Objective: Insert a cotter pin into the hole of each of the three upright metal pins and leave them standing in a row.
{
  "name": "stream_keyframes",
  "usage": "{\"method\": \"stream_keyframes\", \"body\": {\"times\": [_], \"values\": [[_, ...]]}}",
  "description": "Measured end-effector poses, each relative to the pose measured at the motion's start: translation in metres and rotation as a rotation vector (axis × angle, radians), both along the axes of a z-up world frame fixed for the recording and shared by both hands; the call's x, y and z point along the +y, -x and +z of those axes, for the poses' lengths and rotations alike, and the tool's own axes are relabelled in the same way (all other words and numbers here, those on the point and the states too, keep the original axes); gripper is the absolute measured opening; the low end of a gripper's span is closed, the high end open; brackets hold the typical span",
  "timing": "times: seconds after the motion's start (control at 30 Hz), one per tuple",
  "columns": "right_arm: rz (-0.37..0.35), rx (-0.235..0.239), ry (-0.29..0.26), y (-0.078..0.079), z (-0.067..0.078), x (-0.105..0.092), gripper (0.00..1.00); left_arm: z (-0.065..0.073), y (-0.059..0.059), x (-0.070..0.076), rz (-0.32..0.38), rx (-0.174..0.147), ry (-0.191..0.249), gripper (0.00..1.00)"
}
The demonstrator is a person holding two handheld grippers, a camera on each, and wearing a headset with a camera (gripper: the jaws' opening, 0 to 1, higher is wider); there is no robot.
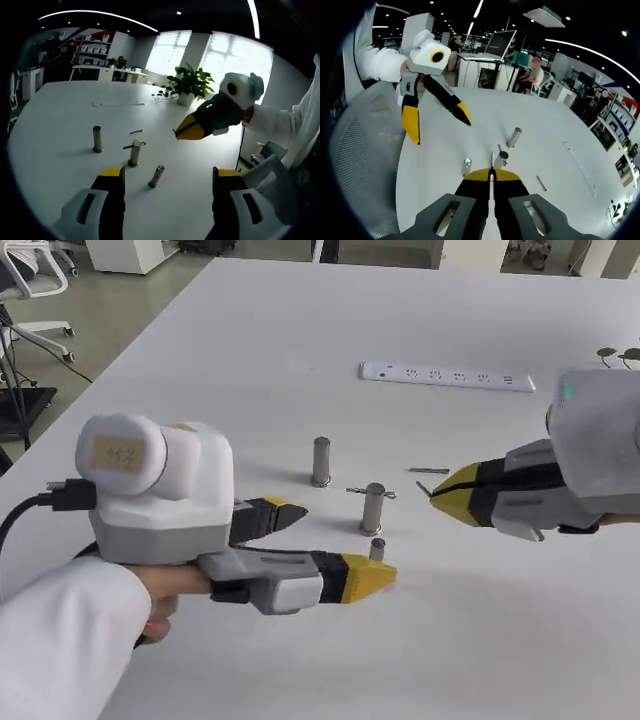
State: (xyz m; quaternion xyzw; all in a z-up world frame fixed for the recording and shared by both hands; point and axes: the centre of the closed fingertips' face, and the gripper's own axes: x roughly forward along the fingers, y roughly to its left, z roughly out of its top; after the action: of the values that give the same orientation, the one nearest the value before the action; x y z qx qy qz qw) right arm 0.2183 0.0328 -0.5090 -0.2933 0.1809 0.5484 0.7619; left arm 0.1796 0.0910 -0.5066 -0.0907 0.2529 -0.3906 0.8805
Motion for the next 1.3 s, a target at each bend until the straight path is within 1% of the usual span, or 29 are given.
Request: {"method": "stream_keyframes", "body": {"times": [0.03, 0.07, 0.1, 0.13, 0.17, 0.23, 0.27, 0.3, 0.37, 0.4, 0.5, 0.6, 0.63, 0.67, 0.7, 0.77, 0.83, 0.9, 0.93, 0.97, 1.0, 1.03, 1.13, 1.2, 1.27, 1.3], "values": [[0.002, -0.003, -0.004, 0.003, 0.0, 0.001, 0.0, 0.002, -0.001, -0.001, 0.008, 0.005, 0.015, 0.67], [0.006, -0.007, -0.01, 0.006, 0.001, 0.003, 0.0, 0.005, -0.005, -0.002, 0.034, 0.01, 0.037, 0.66], [0.01, -0.015, -0.015, 0.01, 0.002, 0.004, 0.0, 0.006, -0.006, -0.002, 0.045, 0.015, 0.048, 0.66], [0.016, -0.023, -0.019, 0.014, 0.002, 0.006, 0.0, 0.007, -0.005, -0.005, 0.035, 0.029, 0.061, 0.65], [0.021, -0.031, -0.021, 0.013, 0.002, 0.006, 0.0, 0.007, -0.003, -0.008, 0.023, 0.048, 0.074, 0.64], [0.042, -0.055, -0.027, 0.02, 0.004, 0.009, 0.0, 0.007, -0.001, -0.011, 0.007, 0.056, 0.067, 0.58], [0.051, -0.079, -0.032, 0.021, 0.005, 0.01, 0.0, 0.006, -0.001, -0.012, 0.006, 0.053, 0.06, 0.53], [0.047, -0.076, -0.025, 0.026, 0.004, 0.009, 0.0, 0.006, 0.001, -0.013, -0.005, 0.056, 0.055, 0.44], [0.053, -0.101, -0.012, 0.028, 0.004, 0.008, 0.0, 0.007, 0.003, -0.015, -0.021, 0.059, 0.063, 0.3], [0.055, -0.106, -0.012, 0.03, 0.004, 0.008, 0.0, 0.008, 0.003, -0.016, -0.024, 0.063, 0.068, 0.28], [0.079, -0.132, -0.001, 0.037, 0.005, 0.009, 0.0, 0.01, 0.003, -0.018, -0.026, 0.073, 0.083, 0.27], [0.122, -0.162, 0.021, 0.045, 0.003, 0.011, 0.0, 0.01, 0.005, -0.022, -0.036, 0.097, 0.09, 0.25], [0.131, -0.167, 0.023, 0.047, 0.003, 0.012, 0.0, 0.01, 0.005, -0.022, -0.037, 0.093, 0.087, 0.23], [0.141, -0.173, 0.028, 0.05, 0.003, 0.013, 0.0, 0.011, 0.004, -0.022, -0.038, 0.081, 0.085, 0.2], [0.147, -0.176, 0.032, 0.051, 0.003, 0.014, 0.0, 0.011, 0.005, -0.023, -0.04, 0.085, 0.088, 0.17], [0.159, -0.189, 0.038, 0.053, 0.003, 0.015, 0.0, 0.011, 0.006, -0.024, -0.041, 0.098, 0.098, 0.14], [0.17, -0.199, 0.045, 0.055, 0.003, 0.017, 0.0, 0.011, 0.007, -0.026, -0.045, 0.108, 0.106, 0.14], [0.184, -0.216, 0.058, 0.057, 0.003, 0.018, 0.0, 0.011, 0.009, -0.028, -0.051, 0.133, 0.118, 0.12], [0.187, -0.222, 0.058, 0.057, 0.003, 0.019, 0.0, 0.01, 0.009, -0.028, -0.053, 0.134, 0.118, 0.1], [0.189, -0.225, 0.059, 0.058, 0.004, 0.02, 0.0, 0.01, 0.01, -0.029, -0.06, 0.129, 0.114, 0.08], [0.193, -0.228, 0.06, 0.058, 0.004, 0.02, 0.0, 0.01, 0.011, -0.03, -0.063, 0.13, 0.116, 0.08], [0.198, -0.231, 0.062, 0.058, 0.005, 0.021, 0.0, 0.01, 0.012, -0.031, -0.066, 0.139, 0.124, 0.07], [0.206, -0.239, 0.066, 0.059, 0.005, 0.022, 0.0, 0.007, 0.013, -0.033, -0.074, 0.147, 0.115, 0.07], [0.211, -0.241, 0.069, 0.06, 0.005, 0.022, 0.0, 0.006, 0.014, -0.034, -0.079, 0.162, 0.119, 0.06], [0.213, -0.244, 0.069, 0.06, 0.005, 0.023, 0.0, 0.006, 0.015, -0.035, -0.085, 0.159, 0.122, 0.03], [0.216, -0.244, 0.07, 0.061, 0.005, 0.023, 0.0, 0.006, 0.015, -0.036, -0.087, 0.165, 0.126, 0.02]]}}
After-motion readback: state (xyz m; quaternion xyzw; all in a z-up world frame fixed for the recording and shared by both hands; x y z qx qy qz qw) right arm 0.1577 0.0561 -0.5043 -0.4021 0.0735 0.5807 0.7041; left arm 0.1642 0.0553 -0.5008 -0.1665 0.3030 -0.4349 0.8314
